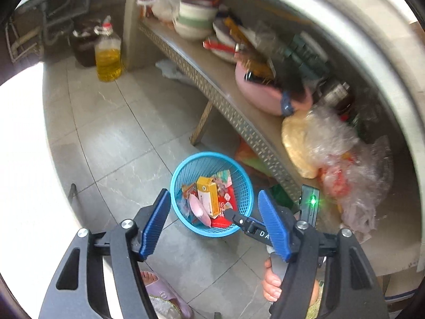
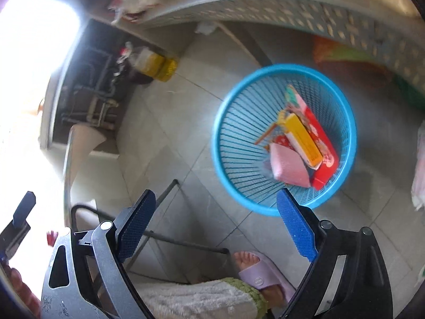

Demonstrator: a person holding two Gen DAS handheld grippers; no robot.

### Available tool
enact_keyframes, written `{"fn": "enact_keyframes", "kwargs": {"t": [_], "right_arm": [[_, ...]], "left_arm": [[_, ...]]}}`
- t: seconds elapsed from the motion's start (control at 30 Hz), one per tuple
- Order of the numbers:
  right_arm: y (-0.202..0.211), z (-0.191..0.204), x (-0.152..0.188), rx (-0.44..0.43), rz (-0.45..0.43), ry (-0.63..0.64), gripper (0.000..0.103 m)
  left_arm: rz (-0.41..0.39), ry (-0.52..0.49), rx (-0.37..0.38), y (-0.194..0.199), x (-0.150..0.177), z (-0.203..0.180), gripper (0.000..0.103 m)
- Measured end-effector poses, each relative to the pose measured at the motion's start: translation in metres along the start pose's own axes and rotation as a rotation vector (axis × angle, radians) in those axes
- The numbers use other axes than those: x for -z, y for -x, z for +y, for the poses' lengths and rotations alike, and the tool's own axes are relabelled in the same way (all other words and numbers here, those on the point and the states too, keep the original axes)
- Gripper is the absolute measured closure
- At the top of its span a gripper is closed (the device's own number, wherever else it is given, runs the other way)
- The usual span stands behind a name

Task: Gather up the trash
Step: 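Open both tools to drop the peel and sponge into the wastebasket, then bring both tools back over the table toward the green bottle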

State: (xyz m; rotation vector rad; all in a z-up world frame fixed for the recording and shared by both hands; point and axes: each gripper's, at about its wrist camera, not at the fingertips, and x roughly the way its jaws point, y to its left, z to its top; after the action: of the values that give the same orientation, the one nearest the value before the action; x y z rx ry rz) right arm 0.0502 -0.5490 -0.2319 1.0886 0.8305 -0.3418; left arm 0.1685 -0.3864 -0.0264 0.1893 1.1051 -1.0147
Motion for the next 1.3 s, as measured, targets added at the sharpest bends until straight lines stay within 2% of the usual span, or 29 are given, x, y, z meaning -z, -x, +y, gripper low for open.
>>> {"fn": "enact_keyframes", "kwargs": {"t": [0.13,0.27,0.43,0.67,0.8,1.0,1.17,1.3], "right_arm": [[0.018,0.031,0.016,-0.014,-0.025,0.100,0.015],[0.035,0.062,0.031,-0.032,-0.043,0.195,0.015],[0.057,0.100,0.044,-0.065,-0.069,0.298,0.015],[0.070,0.150,0.059,-0.110,-0.065,0.411,0.015],[0.064,0.184,0.074,-0.158,-0.016,0.491,0.015],[0.037,0.245,0.105,-0.235,0.105,0.611,0.015],[0.020,0.297,0.146,-0.277,0.192,0.715,0.015],[-0.003,0.341,0.188,-0.271,0.249,0.888,0.015]], "left_arm": [[-0.105,0.042,0.015,0.055,0.025,0.014,0.033],[-0.211,0.088,-0.011,0.105,0.056,0.034,0.031],[-0.301,0.141,-0.042,0.156,0.100,0.062,0.029],[-0.409,0.209,-0.165,0.219,0.179,0.110,0.026],[-0.430,0.311,-0.220,0.243,0.224,0.147,0.026],[-0.508,0.438,-0.291,0.275,0.274,0.194,0.026],[-0.559,0.453,-0.339,0.292,0.291,0.212,0.026],[-0.615,0.440,-0.371,0.309,0.296,0.221,0.026]]}}
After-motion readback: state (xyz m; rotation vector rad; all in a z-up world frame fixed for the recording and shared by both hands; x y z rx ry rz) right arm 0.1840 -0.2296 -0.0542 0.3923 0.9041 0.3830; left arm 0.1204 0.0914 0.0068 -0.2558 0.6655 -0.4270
